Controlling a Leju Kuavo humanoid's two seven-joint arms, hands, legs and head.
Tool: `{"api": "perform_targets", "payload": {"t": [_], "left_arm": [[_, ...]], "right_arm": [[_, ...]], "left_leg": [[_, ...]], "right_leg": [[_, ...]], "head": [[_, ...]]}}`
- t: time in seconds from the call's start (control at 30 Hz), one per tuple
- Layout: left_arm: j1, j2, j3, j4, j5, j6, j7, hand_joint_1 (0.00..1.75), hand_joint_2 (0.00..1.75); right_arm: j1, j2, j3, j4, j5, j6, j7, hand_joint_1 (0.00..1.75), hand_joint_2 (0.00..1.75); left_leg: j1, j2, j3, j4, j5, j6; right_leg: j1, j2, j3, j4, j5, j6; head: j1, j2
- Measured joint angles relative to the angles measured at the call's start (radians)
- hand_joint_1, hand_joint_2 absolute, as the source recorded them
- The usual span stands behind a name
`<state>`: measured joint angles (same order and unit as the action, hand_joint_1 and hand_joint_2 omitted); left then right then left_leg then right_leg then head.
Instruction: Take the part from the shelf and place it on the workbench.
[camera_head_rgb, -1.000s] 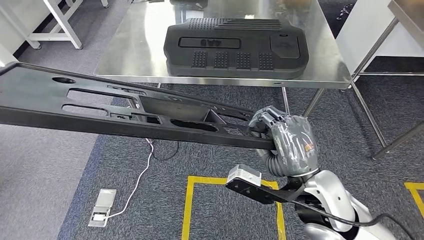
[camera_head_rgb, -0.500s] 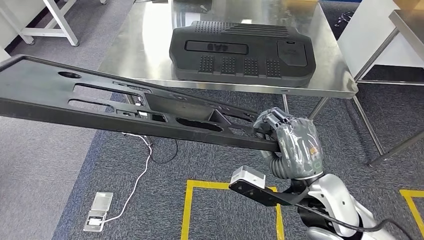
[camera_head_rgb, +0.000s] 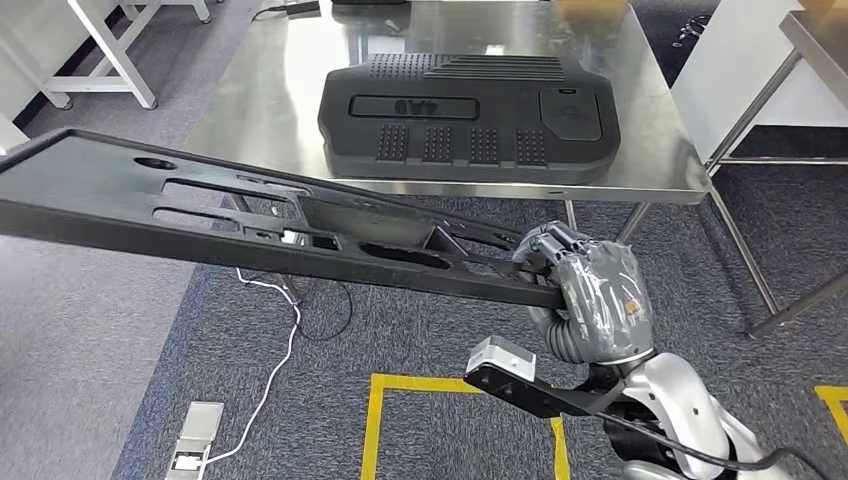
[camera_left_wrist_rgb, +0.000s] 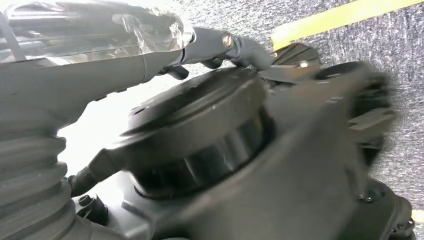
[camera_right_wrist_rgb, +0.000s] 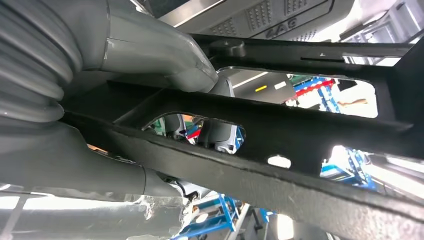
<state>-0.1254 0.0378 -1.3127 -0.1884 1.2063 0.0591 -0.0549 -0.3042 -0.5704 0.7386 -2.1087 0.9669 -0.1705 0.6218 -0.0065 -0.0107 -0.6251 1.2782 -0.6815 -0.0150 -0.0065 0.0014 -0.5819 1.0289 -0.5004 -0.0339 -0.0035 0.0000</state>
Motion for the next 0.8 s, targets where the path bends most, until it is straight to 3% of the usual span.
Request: {"api": "perform_targets", "payload": {"t": [0.03, 0.07, 0.1, 0.17, 0.2, 0.23, 0.33, 0.4, 0.47, 0.5, 0.53, 0.57, 0.6, 0.67, 0.7, 0.73, 0.8], "left_arm": [[0.0, 0.002, 0.0, 0.0, 0.0, 0.0, 0.0, 0.0, 1.75], [0.0, 0.004, 0.0, 0.0, 0.0, 0.002, 0.0, 0.0, 1.75], [0.0, 0.006, 0.0, 0.0, -0.001, 0.003, 0.0, 0.0, 1.75], [0.001, 0.009, 0.0, 0.0, -0.002, 0.004, 0.0, 0.0, 1.75], [0.002, 0.01, 0.0, 0.0, -0.001, 0.004, 0.0, 0.0, 1.75], [0.003, 0.011, 0.0, 0.0, 0.0, 0.004, 0.0, 0.0, 1.75], [0.004, 0.015, 0.0, 0.0, 0.011, 0.0, 0.0, 0.0, 1.75], [0.003, 0.017, 0.0, -0.001, 0.021, -0.003, 0.001, 0.0, 1.75], [0.003, 0.018, 0.0, -0.001, 0.027, -0.004, 0.003, 0.0, 1.75], [0.003, 0.018, 0.0, -0.001, 0.028, -0.004, 0.004, 0.0, 1.75], [0.003, 0.018, 0.0, -0.001, 0.028, -0.003, 0.005, 0.0, 1.75], [0.004, 0.018, 0.0, -0.001, 0.027, -0.003, 0.005, 0.0, 1.75], [0.004, 0.018, 0.0, -0.001, 0.025, -0.002, 0.005, 0.0, 1.75], [0.005, 0.018, 0.0, -0.001, 0.021, -0.002, 0.005, 0.0, 1.75], [0.004, 0.019, 0.0, -0.002, 0.019, -0.002, 0.005, 0.0, 1.75], [0.004, 0.019, 0.0, -0.002, 0.016, -0.002, 0.005, 0.0, 1.75], [0.004, 0.02, 0.0, -0.002, 0.011, -0.002, 0.004, 0.0, 1.75]], "right_arm": [[0.0, -0.001, -0.002, 0.0, -0.003, 0.001, 0.0, 1.75, 1.75], [0.0, -0.003, -0.004, -0.001, -0.006, 0.001, 0.001, 1.75, 1.75], [0.0, -0.005, -0.005, -0.001, -0.008, 0.001, 0.001, 1.75, 1.75], [0.0, -0.007, -0.009, -0.003, -0.013, 0.001, 0.001, 1.75, 1.75], [-0.001, -0.007, -0.01, -0.003, -0.015, 0.001, 0.001, 1.75, 1.75], [-0.004, -0.008, -0.012, -0.004, -0.018, 0.001, 0.001, 1.75, 1.75], [-0.02, -0.007, -0.012, -0.003, -0.029, -0.001, -0.006, 1.75, 1.75], [-0.041, -0.005, -0.012, 0.001, -0.037, -0.003, -0.019, 1.75, 1.75], [-0.062, -0.001, -0.011, 0.008, -0.044, -0.007, -0.031, 1.75, 1.75], [-0.067, 0.001, -0.011, 0.013, -0.048, -0.009, -0.035, 1.75, 1.75], [-0.069, 0.003, -0.011, 0.018, -0.052, -0.012, -0.038, 1.75, 1.75], [-0.069, 0.004, -0.01, 0.022, -0.058, -0.015, -0.04, 1.75, 1.75], [-0.069, 0.005, -0.01, 0.026, -0.064, -0.019, -0.041, 1.75, 1.75], [-0.069, 0.005, -0.01, 0.031, -0.074, -0.027, -0.041, 1.75, 1.75], [-0.069, 0.005, -0.01, 0.033, -0.076, -0.03, -0.042, 1.75, 1.75], [-0.069, 0.005, -0.011, 0.035, -0.078, -0.033, -0.042, 1.75, 1.75], [-0.069, 0.006, -0.012, 0.037, -0.081, -0.035, -0.041, 1.75, 1.75]], "left_leg": [[0.002, 0.0, -0.032, 0.04, 0.0, -0.002], [0.003, 0.0, -0.045, 0.04, 0.024, -0.003], [0.004, 0.0, -0.039, 0.0, 0.067, -0.002], [0.005, 0.0, 0.001, -0.132, 0.164, 0.003], [0.003, 0.001, 0.018, -0.184, 0.189, 0.007], [0.002, 0.001, 0.026, -0.215, 0.196, 0.012], [0.0, 0.0, 0.029, -0.239, 0.185, 0.024], [0.005, 0.0, 0.039, -0.25, 0.184, 0.032], [0.01, 0.002, 0.049, -0.257, 0.183, 0.039], [0.01, 0.003, 0.051, -0.258, 0.18, 0.042], [0.01, 0.003, 0.054, -0.258, 0.177, 0.043], [0.011, 0.002, 0.059, -0.258, 0.173, 0.044], [0.012, 0.001, 0.066, -0.258, 0.167, 0.043], [0.014, 0.001, 0.084, -0.258, 0.154, 0.037], [0.012, 0.001, 0.092, -0.257, 0.147, 0.032], [0.011, 0.002, 0.097, -0.257, 0.141, 0.027], [0.008, 0.008, 0.102, -0.26, 0.135, 0.017]], "right_leg": [[0.0, -0.001, 0.006, 0.0, -0.005, 0.0], [0.0, 0.0, 0.014, 0.0, -0.011, 0.001], [0.0, 0.0, 0.023, 0.0, -0.017, 0.002], [0.0, 0.002, 0.042, 0.0, -0.032, 0.006], [0.001, 0.003, 0.046, 0.002, -0.037, 0.01], [0.002, 0.004, 0.045, 0.003, -0.04, 0.014], [0.003, 0.005, 0.039, 0.0, -0.043, 0.029], [0.002, 0.004, 0.031, 0.026, -0.061, 0.042], [-0.001, 0.002, -0.017, 0.123, -0.102, 0.052], [-0.004, 0.002, -0.057, 0.191, -0.125, 0.055], [-0.006, 0.002, -0.095, 0.247, -0.135, 0.058], [-0.008, 0.002, -0.118, 0.271, -0.127, 0.06], [-0.009, 0.002, -0.126, 0.264, -0.1, 0.06], [-0.009, -0.006, -0.087, 0.146, -0.014, 0.057], [-0.005, -0.014, -0.063, 0.086, 0.015, 0.054], [-0.002, -0.02, -0.045, 0.043, 0.027, 0.048], [0.005, -0.022, -0.036, 0.019, 0.019, 0.037]], "head": [[-0.003, 0.0], [-0.006, 0.0], [-0.009, 0.0], [-0.015, 0.0], [-0.016, 0.0], [-0.017, 0.0], [-0.014, 0.0], [-0.007, 0.0], [0.004, 0.0], [0.01, 0.0], [0.014, 0.0], [0.017, 0.0], [0.021, 0.0], [0.03, 0.0], [0.035, 0.0], [0.039, 0.0], [0.039, 0.0]]}}
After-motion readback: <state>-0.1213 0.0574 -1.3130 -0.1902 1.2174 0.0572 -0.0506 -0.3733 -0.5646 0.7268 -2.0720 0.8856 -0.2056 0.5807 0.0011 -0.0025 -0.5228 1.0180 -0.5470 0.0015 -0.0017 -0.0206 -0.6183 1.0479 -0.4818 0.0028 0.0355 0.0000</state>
